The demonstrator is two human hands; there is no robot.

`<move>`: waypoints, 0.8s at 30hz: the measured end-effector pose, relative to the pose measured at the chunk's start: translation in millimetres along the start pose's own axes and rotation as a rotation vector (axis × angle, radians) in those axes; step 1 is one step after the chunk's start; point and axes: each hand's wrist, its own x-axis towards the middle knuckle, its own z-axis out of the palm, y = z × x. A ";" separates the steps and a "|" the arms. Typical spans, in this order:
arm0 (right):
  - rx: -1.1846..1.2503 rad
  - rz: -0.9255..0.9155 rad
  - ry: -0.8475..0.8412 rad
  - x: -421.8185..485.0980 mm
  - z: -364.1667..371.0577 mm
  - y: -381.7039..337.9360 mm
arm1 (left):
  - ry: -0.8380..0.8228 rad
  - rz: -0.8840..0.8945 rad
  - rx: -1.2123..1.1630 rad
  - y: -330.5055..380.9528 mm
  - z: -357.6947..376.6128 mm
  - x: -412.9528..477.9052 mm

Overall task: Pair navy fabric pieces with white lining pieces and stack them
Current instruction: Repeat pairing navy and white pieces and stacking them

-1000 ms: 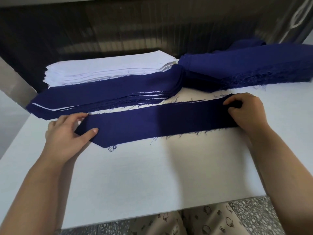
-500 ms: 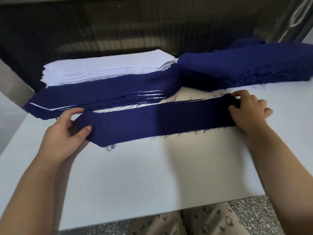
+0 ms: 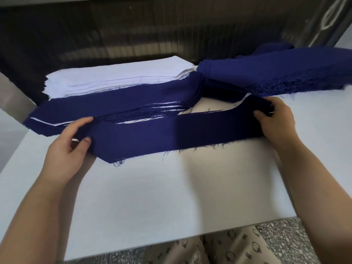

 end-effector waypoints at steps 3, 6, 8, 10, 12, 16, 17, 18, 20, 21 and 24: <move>0.008 -0.014 -0.019 -0.8 -0.8 0.5 | -0.010 0.001 0.025 -0.5 0.1 0.0; -0.056 -0.047 -0.014 -1.8 -0.8 0.9 | -0.017 -0.001 0.031 -1.0 0.5 0.6; -0.073 -0.061 0.008 -0.6 -2.3 1.8 | -0.013 -0.013 0.027 -1.6 0.7 1.1; -0.093 -0.067 0.029 1.5 -5.0 4.1 | -0.011 -0.017 0.028 -0.9 0.7 0.8; -0.118 -0.063 0.057 4.0 -8.0 6.3 | -0.008 -0.023 0.022 0.3 0.8 0.6; -0.061 -0.046 0.082 6.1 -7.9 7.2 | 0.008 -0.051 0.023 0.8 2.3 0.3; -0.041 -0.057 0.084 6.3 -6.9 7.7 | 0.011 -0.052 0.024 -0.2 2.4 0.6; -0.021 -0.071 0.095 7.0 -6.1 8.4 | 0.013 -0.053 0.025 -1.6 2.3 0.8; 0.026 -0.088 0.140 7.9 -5.6 8.7 | 0.018 -0.055 0.029 -3.9 1.9 1.6; 0.046 -0.088 0.159 8.2 -5.5 8.4 | 0.022 -0.054 0.032 -4.9 1.8 1.9; 0.064 -0.071 0.175 10.7 -3.4 8.2 | 0.026 -0.040 0.044 -7.0 1.3 2.6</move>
